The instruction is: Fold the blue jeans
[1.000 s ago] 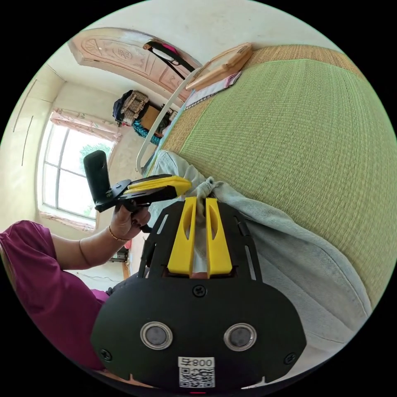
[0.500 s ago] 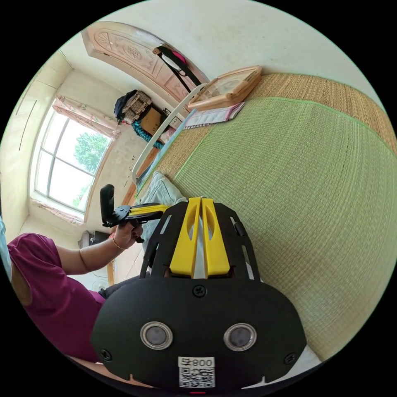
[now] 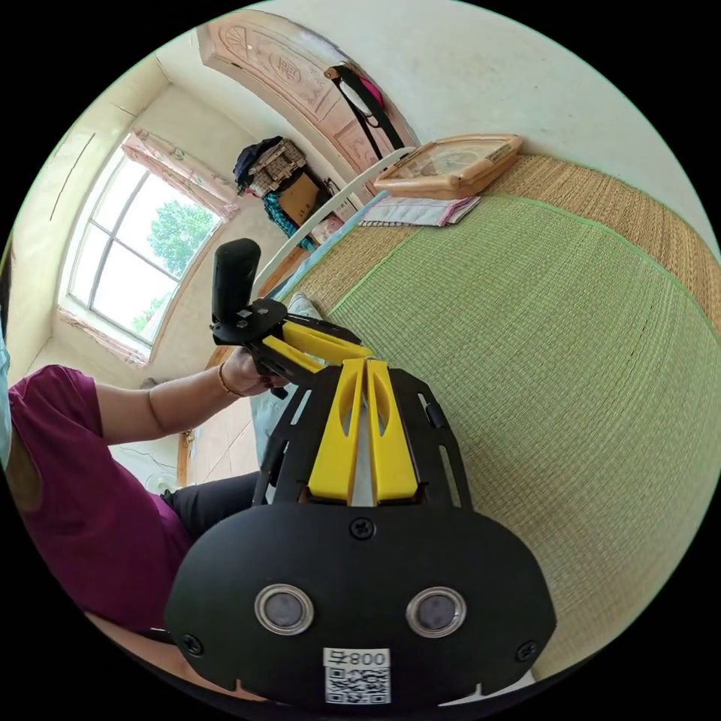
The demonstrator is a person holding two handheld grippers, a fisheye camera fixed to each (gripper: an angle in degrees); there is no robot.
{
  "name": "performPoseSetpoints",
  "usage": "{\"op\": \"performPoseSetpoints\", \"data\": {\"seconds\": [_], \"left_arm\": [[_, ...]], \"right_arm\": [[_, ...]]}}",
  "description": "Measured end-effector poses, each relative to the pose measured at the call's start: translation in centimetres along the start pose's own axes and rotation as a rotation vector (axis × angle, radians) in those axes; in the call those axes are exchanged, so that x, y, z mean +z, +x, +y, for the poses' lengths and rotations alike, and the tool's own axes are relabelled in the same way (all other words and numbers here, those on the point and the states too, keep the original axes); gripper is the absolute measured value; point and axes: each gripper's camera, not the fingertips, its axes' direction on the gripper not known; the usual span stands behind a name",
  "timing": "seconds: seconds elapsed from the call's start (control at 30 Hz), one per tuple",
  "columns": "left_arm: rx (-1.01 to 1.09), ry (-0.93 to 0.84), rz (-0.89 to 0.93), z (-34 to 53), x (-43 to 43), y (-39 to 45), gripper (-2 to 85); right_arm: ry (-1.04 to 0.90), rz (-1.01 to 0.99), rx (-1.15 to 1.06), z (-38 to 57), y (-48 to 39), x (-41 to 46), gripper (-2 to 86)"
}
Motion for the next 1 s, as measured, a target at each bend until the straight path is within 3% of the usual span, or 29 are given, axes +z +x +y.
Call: {"op": "performPoseSetpoints", "data": {"seconds": [0.13, 0.33, 0.6, 0.73, 0.9, 1.0], "left_arm": [[0.012, 0.059, -0.009, 0.7, -1.1, 0.6, 3.8], [0.073, 0.062, -0.128, 0.4, -1.2, 2.4, 1.9], [0.114, 0.076, -0.128, 0.3, -1.0, 3.3, 2.8], [0.217, 0.055, -0.193, 1.4, -1.6, 6.1, 4.1], [0.206, 0.075, -0.171, 2.2, -2.1, 6.8, 4.7], [0.206, 0.069, -0.177, 2.1, -1.8, 7.0, 4.8]], "right_arm": [[0.068, 0.000, -0.012, 1.5, -0.7, -2.0, 0.2], [0.191, 0.172, 0.087, 8.1, -1.2, -7.2, 0.1], [-0.036, 0.433, 0.195, 15.6, -1.5, -0.6, 0.1], [-0.034, 0.435, 0.206, 16.1, -1.6, 0.0, 0.2], [0.149, 0.305, 0.185, 15.0, -1.1, -4.7, 1.0], [0.144, 0.289, 0.126, 12.3, -0.8, -5.2, 3.0]]}}
